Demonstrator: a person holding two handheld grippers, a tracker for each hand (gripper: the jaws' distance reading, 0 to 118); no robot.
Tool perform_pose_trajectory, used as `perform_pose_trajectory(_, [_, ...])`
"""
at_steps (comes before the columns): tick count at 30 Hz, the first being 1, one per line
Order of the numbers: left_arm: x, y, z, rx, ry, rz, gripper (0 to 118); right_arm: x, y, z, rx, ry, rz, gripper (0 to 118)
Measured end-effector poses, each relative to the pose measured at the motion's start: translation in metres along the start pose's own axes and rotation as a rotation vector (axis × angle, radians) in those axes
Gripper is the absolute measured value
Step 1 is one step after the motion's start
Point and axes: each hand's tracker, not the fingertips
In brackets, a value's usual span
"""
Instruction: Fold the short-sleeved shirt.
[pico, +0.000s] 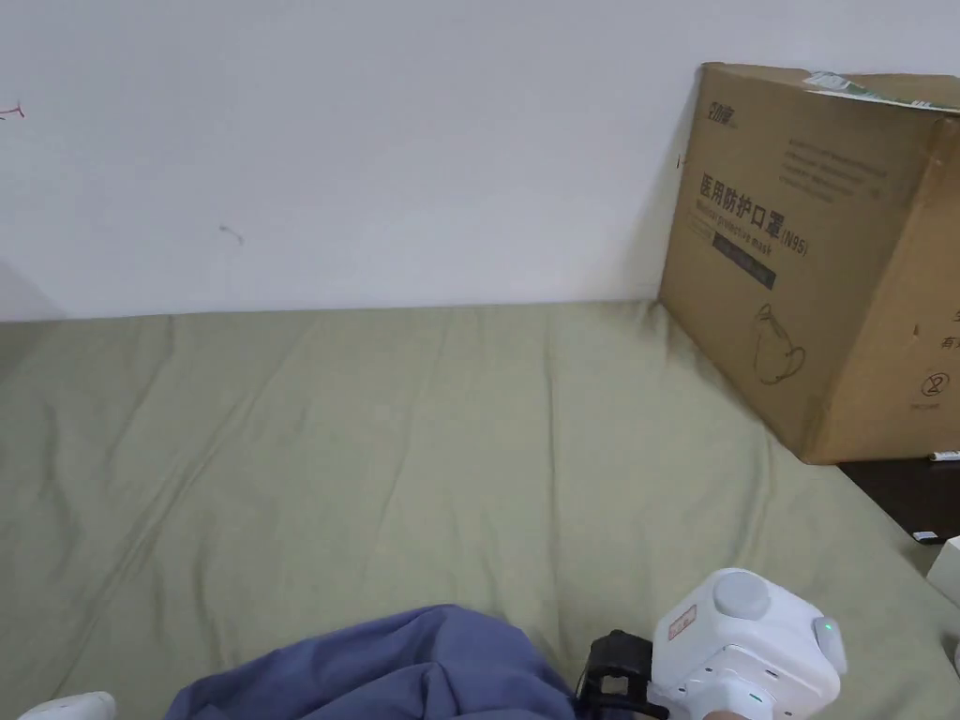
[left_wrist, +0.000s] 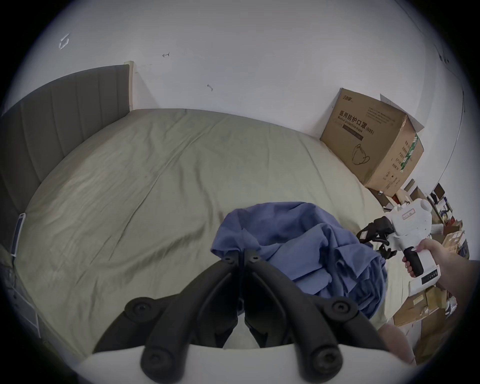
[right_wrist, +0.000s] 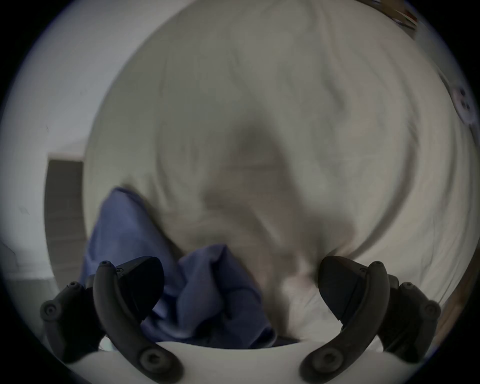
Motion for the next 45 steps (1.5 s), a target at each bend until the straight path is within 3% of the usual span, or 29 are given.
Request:
perform_pose_trajectory(3, [-0.005, -0.004, -0.004, -0.038, 0.006, 0.021, 1, -0.021, -0.012, 0.007, 0.030, -0.086, 0.190, 110])
perform_pose_trajectory(4, [-0.006, -0.006, -0.006, -0.050, 0.011, 0.030, 1, -0.031, -0.021, 0.014, 0.059, -0.140, 0.276, 94])
perform_pose_trajectory(6, [-0.008, -0.010, -0.007, -0.065, 0.015, 0.039, 1, -0.037, -0.029, 0.027, 0.117, -0.149, 0.327, 50])
perform_pose_trajectory(7, [-0.010, -0.011, -0.007, -0.067, 0.016, 0.044, 1, -0.037, -0.030, 0.032, 0.120, -0.076, 0.306, 6])
perform_pose_trajectory(8, [-0.009, -0.012, -0.005, -0.067, 0.016, 0.049, 1, -0.038, -0.032, 0.039, 0.120, -0.010, 0.273, 6])
perform_pose_trajectory(10, [-0.009, -0.011, 0.003, -0.052, 0.017, 0.060, 1, -0.036, -0.038, 0.054, 0.152, 0.008, 0.241, 6])
perform_pose_trajectory(12, [-0.011, -0.004, 0.018, -0.023, 0.008, 0.074, 1, -0.033, -0.043, 0.079, 0.197, 0.086, 0.227, 6])
perform_pose_trajectory(16, [-0.021, 0.033, 0.060, 0.100, -0.001, 0.080, 1, -0.032, -0.058, 0.139, 0.256, 0.170, 0.259, 6])
perform_pose_trajectory(19, [-0.028, 0.067, 0.099, 0.211, 0.029, 0.058, 1, -0.030, -0.069, 0.187, 0.355, 0.197, 0.338, 6])
perform_pose_trajectory(29, [-0.007, 0.157, 0.198, 0.408, -0.007, -0.033, 1, -0.029, -0.091, 0.341, 0.628, 0.318, 0.369, 6])
perform_pose_trajectory(33, [0.018, 0.195, 0.213, 0.472, 0.005, -0.111, 1, -0.048, -0.089, 0.379, 0.728, 0.278, 0.414, 6])
perform_pose_trajectory(39, [0.034, 0.250, 0.188, 0.491, 0.028, -0.112, 1, -0.085, -0.051, 0.407, 0.788, 0.256, 0.412, 6])
perform_pose_trajectory(45, [0.046, 0.298, 0.136, 0.555, 0.078, -0.087, 1, -0.127, 0.015, 0.402, 0.939, 0.125, 0.474, 6])
